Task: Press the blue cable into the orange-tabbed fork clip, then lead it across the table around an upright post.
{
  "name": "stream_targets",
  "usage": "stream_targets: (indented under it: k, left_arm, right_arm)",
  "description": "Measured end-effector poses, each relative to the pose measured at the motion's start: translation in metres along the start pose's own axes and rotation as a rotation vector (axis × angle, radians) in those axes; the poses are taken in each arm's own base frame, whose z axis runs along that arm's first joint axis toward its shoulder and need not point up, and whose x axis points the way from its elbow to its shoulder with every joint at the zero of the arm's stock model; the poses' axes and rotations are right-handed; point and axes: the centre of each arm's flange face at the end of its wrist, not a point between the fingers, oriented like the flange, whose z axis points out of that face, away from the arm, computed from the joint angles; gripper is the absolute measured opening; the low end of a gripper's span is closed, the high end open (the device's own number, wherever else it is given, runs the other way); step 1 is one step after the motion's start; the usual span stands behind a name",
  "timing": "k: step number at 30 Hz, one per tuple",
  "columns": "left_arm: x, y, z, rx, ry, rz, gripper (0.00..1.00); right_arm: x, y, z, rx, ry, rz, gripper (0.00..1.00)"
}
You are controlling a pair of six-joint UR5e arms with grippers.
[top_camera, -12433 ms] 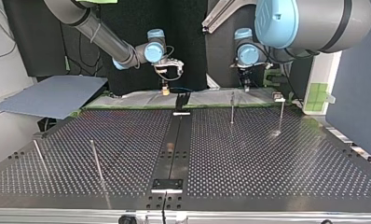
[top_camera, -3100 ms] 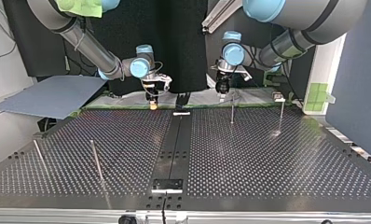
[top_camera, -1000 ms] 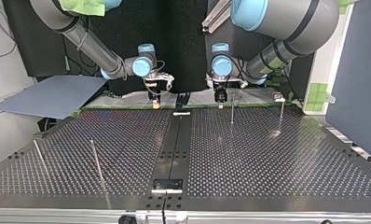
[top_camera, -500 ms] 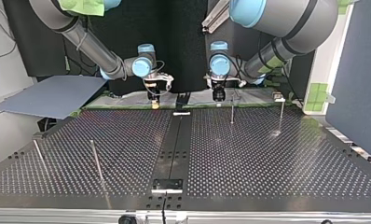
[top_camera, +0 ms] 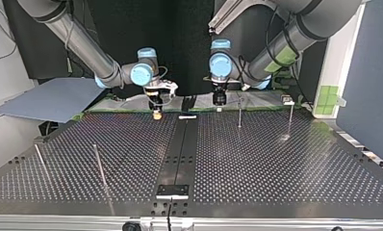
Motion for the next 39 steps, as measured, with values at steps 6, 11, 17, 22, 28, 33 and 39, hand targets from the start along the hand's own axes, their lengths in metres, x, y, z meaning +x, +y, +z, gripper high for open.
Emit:
stream_targets:
  k: [6, 11, 17, 22, 28, 33, 39]
  left_arm:
    - [-0.028, -0.010, -0.012, 0.019, -0.010, -0.002, 0.00]
    - [-0.057, -0.013, -0.020, 0.021, -0.031, -0.012, 0.00]
    - [-0.086, -0.014, -0.026, 0.025, -0.073, -0.034, 0.00]
    - [-0.110, -0.014, -0.030, 0.029, -0.111, -0.053, 0.00]
    - [-0.150, -0.016, -0.031, 0.034, -0.162, -0.085, 0.00]
    - [-0.185, -0.018, -0.034, 0.036, -0.198, -0.103, 0.00]
    - [-0.225, -0.017, -0.041, 0.042, -0.252, -0.142, 0.00]
  right_arm:
    - [0.041, -0.001, -0.006, 0.006, 0.034, 0.008, 0.00]
    - [0.074, 0.001, -0.010, 0.005, 0.069, 0.017, 0.00]
    - [0.116, 0.003, -0.017, 0.006, 0.124, 0.030, 0.00]
    - [0.148, 0.004, -0.025, 0.015, 0.163, 0.039, 0.00]
    - [0.190, 0.003, -0.036, 0.029, 0.224, 0.045, 0.00]
    - [0.222, 0.003, -0.048, 0.039, 0.264, 0.050, 0.00]
    - [0.263, 0.003, -0.063, 0.049, 0.311, 0.052, 0.00]
